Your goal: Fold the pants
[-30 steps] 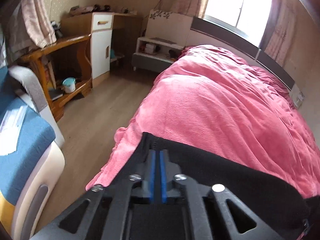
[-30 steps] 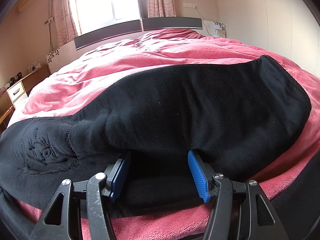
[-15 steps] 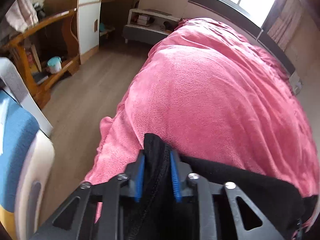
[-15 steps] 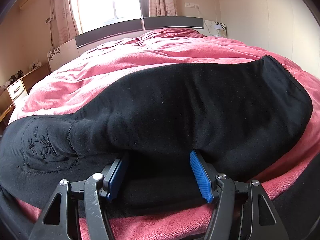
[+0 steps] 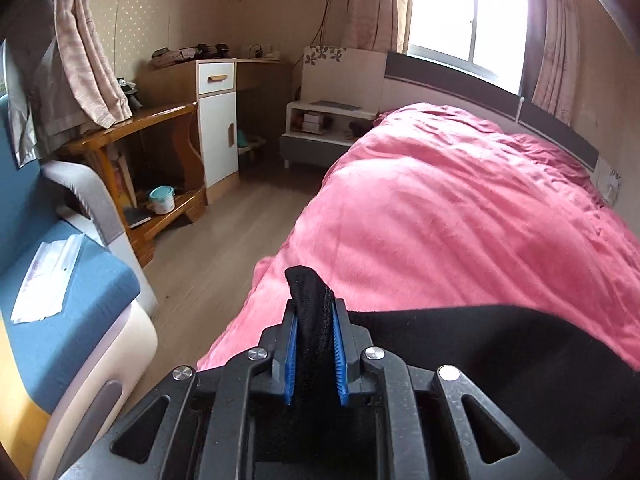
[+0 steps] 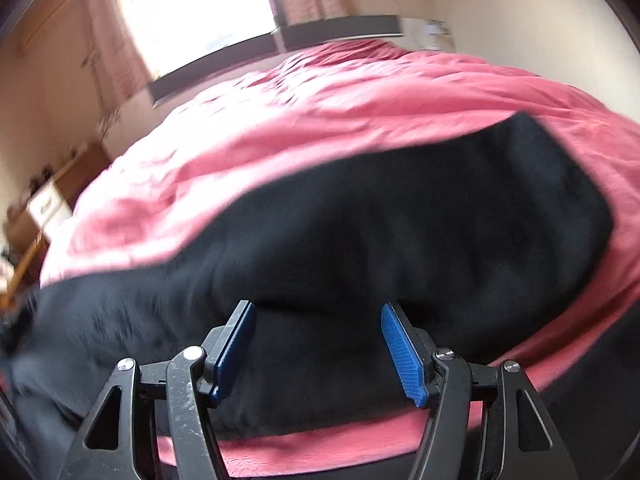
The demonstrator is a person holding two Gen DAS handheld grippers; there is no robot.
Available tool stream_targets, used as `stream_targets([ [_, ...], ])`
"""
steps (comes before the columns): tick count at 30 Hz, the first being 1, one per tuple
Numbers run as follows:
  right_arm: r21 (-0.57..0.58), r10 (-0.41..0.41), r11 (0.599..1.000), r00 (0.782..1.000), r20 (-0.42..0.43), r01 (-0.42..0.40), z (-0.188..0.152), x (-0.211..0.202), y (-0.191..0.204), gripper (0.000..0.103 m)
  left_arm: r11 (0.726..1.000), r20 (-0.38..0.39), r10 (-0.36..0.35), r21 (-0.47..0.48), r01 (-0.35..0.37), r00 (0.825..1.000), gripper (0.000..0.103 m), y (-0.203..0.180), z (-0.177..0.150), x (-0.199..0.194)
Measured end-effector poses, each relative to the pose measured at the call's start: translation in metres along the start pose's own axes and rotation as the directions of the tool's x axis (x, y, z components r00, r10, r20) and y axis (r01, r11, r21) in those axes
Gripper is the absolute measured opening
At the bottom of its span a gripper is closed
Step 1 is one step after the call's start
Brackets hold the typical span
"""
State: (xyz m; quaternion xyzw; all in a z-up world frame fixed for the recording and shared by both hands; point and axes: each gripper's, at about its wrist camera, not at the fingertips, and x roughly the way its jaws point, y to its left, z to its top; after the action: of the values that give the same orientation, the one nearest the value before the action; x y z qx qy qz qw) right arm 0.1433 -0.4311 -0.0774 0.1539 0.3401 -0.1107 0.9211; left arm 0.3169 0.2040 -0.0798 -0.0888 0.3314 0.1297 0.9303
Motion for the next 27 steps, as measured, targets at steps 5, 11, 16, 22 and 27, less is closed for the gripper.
stream_targets([
  [5,0.097,-0.103,0.99,0.995,0.008,0.102,0.059,-0.02,-0.047,0.066,0.999,-0.027,0.022,0.024,-0.021,0.999,0.016,0.002,-0.028,0.014],
  [11,0.317,-0.145,0.931,0.98,-0.137,0.182,0.125,0.007,-0.101,0.068,0.998,-0.026,0.038,0.046,-0.036,0.999,0.016,-0.002,-0.031,0.017],
  [16,0.168,-0.37,0.899,0.907,-0.202,0.404,0.156,0.043,-0.107,0.068,1.0,-0.055,0.018,0.026,-0.016,0.998,0.016,0.003,-0.032,0.022],
  [22,0.19,-0.346,0.889,0.884,-0.315,0.416,0.148,0.069,-0.127,0.028,1.0,-0.102,0.002,0.018,0.0,0.995,0.016,0.003,-0.027,0.026],
  [27,0.239,-0.272,0.915,0.934,-0.232,0.326,0.147,0.03,-0.137,0.019,0.997,-0.038,-0.061,-0.047,0.06,0.997,0.015,0.016,-0.001,-0.008],
])
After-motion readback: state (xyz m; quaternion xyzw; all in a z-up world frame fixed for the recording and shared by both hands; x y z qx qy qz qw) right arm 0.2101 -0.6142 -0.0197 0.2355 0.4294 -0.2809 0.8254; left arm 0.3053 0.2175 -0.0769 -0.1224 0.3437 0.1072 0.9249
